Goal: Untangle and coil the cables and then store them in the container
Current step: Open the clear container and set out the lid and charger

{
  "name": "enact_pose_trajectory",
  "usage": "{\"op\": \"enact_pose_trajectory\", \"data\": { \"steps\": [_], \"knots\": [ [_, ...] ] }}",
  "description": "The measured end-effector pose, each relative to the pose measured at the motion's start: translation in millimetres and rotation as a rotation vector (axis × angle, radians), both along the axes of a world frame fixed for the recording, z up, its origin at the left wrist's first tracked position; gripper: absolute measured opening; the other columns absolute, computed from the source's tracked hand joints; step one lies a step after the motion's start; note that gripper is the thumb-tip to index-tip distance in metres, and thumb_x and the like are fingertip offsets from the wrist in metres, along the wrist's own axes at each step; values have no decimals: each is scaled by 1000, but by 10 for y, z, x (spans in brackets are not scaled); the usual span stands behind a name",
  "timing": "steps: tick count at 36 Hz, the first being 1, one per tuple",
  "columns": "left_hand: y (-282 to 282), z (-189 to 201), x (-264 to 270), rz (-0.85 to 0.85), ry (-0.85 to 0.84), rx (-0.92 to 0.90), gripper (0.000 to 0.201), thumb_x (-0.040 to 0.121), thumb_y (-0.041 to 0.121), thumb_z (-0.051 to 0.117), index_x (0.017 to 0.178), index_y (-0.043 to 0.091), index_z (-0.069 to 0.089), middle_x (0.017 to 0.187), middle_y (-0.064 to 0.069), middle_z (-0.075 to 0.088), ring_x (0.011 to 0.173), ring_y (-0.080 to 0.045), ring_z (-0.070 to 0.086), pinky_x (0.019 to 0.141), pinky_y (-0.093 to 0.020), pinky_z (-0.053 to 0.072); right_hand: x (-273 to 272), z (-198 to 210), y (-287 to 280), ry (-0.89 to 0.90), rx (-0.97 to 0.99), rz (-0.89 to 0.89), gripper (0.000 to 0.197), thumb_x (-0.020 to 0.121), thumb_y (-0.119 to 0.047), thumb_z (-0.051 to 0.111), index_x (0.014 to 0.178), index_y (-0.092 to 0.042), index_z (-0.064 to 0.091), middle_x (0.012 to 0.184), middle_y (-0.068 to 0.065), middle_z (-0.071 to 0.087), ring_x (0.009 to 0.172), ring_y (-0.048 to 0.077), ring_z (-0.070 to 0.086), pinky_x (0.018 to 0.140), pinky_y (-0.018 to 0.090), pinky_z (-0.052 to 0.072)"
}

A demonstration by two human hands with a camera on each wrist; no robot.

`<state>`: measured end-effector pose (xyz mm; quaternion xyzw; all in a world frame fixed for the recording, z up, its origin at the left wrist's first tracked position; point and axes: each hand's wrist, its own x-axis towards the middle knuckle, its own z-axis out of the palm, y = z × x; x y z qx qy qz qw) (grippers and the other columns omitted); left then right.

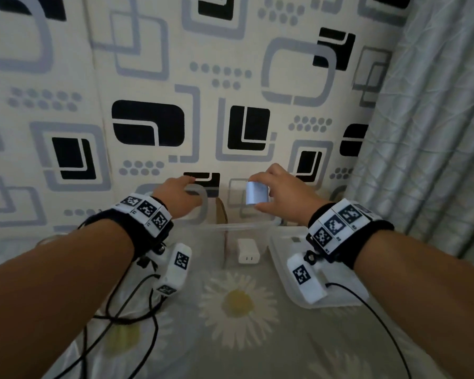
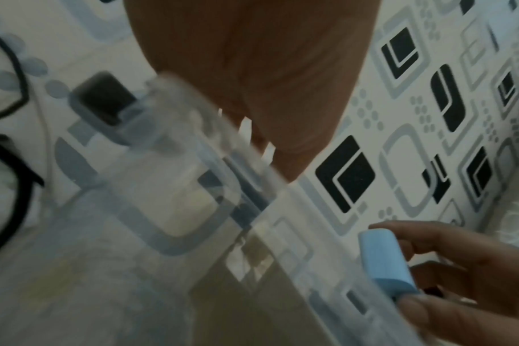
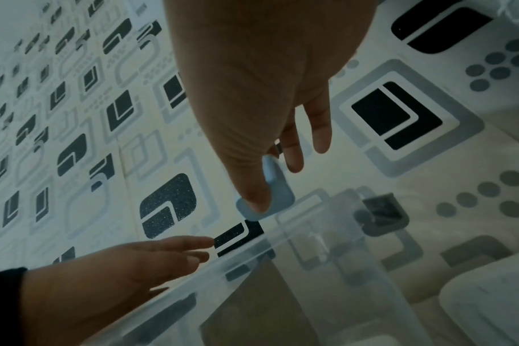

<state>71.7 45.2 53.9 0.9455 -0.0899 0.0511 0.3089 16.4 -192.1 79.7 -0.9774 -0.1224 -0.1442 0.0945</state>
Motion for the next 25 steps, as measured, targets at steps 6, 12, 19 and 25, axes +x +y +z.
{"op": "enact_pose_trajectory", "data": {
  "steps": [6, 12, 19, 25],
  "knots": [
    [67, -212, 109, -2, 27, 75, 70, 88, 35, 63, 149, 20, 33, 154, -7, 33, 139, -27, 34, 113, -37, 30, 139, -75, 84, 86, 23, 8, 60, 80, -28, 74, 134, -26, 49, 117, 3, 41, 98, 25, 55, 79, 42, 55],
    [86, -290, 118, 6, -17, 222, 73, 87, 44, 60, 150, 27, 29, 159, -8, 21, 145, -30, 20, 117, -45, 22, 208, -54, 124, 145, -62, 33, 57, 83, -30, 73, 134, -24, 49, 116, 4, 41, 93, 18, 49, 56, 16, 36],
    [113, -335, 22, 9, -75, 263, 72, 87, 48, 57, 150, 31, 26, 162, -6, 11, 147, -29, 12, 118, -47, 17, 255, -7, 325, 241, -307, 7, 54, 84, -23, 71, 133, -20, 50, 124, 7, 49, 110, 24, 51, 78, 28, 40],
    [115, -344, -135, 13, -132, 301, 68, 90, 49, 52, 151, 33, 25, 163, -5, 5, 148, -27, 7, 118, -48, 17, 365, 53, 519, 302, -495, 1, 50, 81, -25, 74, 126, -17, 55, 120, 4, 60, 109, 24, 56, 84, 33, 46]
  ]
}}
